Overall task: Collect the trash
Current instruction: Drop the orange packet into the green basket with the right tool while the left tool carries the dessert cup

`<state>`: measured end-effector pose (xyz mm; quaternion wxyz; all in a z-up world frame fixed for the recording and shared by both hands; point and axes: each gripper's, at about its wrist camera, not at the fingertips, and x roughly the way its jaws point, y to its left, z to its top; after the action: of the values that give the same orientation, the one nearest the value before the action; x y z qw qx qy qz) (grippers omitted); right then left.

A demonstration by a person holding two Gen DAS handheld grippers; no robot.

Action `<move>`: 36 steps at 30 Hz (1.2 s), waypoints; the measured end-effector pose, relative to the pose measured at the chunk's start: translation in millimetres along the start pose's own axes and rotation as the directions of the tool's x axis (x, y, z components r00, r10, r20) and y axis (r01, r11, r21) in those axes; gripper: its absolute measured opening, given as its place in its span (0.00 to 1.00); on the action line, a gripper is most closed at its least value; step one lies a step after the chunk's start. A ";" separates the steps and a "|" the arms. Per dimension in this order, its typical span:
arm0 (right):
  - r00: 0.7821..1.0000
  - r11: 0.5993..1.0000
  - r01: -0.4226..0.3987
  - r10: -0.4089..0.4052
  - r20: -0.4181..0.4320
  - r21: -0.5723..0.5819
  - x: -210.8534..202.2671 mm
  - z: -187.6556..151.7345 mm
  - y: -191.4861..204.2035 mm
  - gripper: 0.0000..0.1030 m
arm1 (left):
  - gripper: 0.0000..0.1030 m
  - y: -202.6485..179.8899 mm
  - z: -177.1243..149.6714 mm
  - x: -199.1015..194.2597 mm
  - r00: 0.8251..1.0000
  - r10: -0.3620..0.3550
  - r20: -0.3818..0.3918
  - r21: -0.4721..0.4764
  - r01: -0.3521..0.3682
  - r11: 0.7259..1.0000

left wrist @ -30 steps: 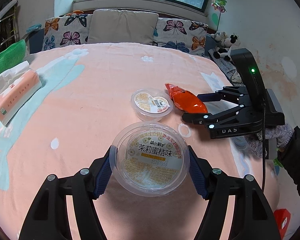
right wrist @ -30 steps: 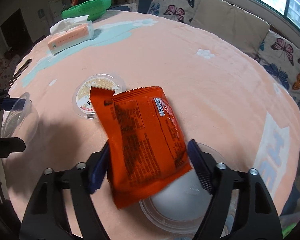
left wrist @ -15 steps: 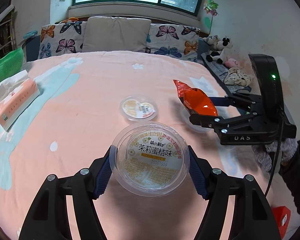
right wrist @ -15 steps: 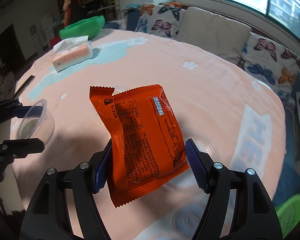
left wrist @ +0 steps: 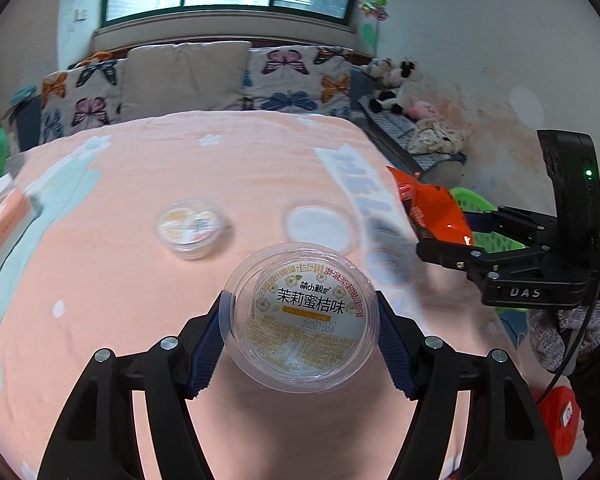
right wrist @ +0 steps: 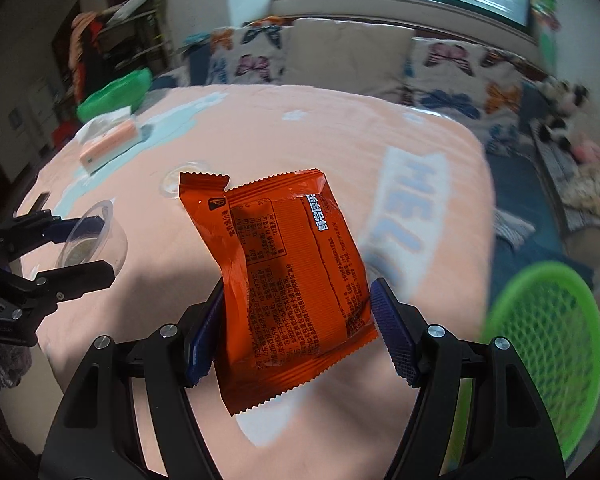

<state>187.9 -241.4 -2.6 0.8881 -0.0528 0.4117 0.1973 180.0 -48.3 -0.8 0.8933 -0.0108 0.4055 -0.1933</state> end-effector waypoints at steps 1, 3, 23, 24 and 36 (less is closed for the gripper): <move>1.000 1.000 0.009 -0.009 0.001 0.012 -4.6 -4.2 -4.9 0.68 | 0.65 -5.0 0.2 1.2 1.000 -0.009 -0.002 0.006 0.009 1.000; 0.999 0.999 0.034 -0.035 0.004 0.040 -15.0 -13.2 -15.7 0.68 | 0.65 -15.6 1.1 4.3 1.000 -0.025 -0.006 0.020 0.025 0.999; 0.971 0.897 0.230 -0.238 -0.025 0.378 -73.4 -103.3 -151.4 0.73 | 0.65 -122.4 30.9 47.5 0.989 -0.132 -0.070 0.177 0.143 0.974; 0.972 0.893 0.227 -0.235 -0.027 0.389 -73.4 -105.7 -156.6 0.76 | 0.65 -128.6 33.7 51.1 0.988 -0.137 -0.073 0.184 0.149 0.972; 0.966 0.857 0.232 -0.258 -0.008 0.461 -88.5 -127.7 -181.6 0.84 | 0.65 -185.9 52.5 83.4 0.978 -0.177 -0.114 0.244 0.200 0.949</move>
<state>117.1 -467.7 -32.3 0.9039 0.1114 0.4125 -0.0186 205.4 -256.9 7.1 0.8454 0.0739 0.4146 -0.3286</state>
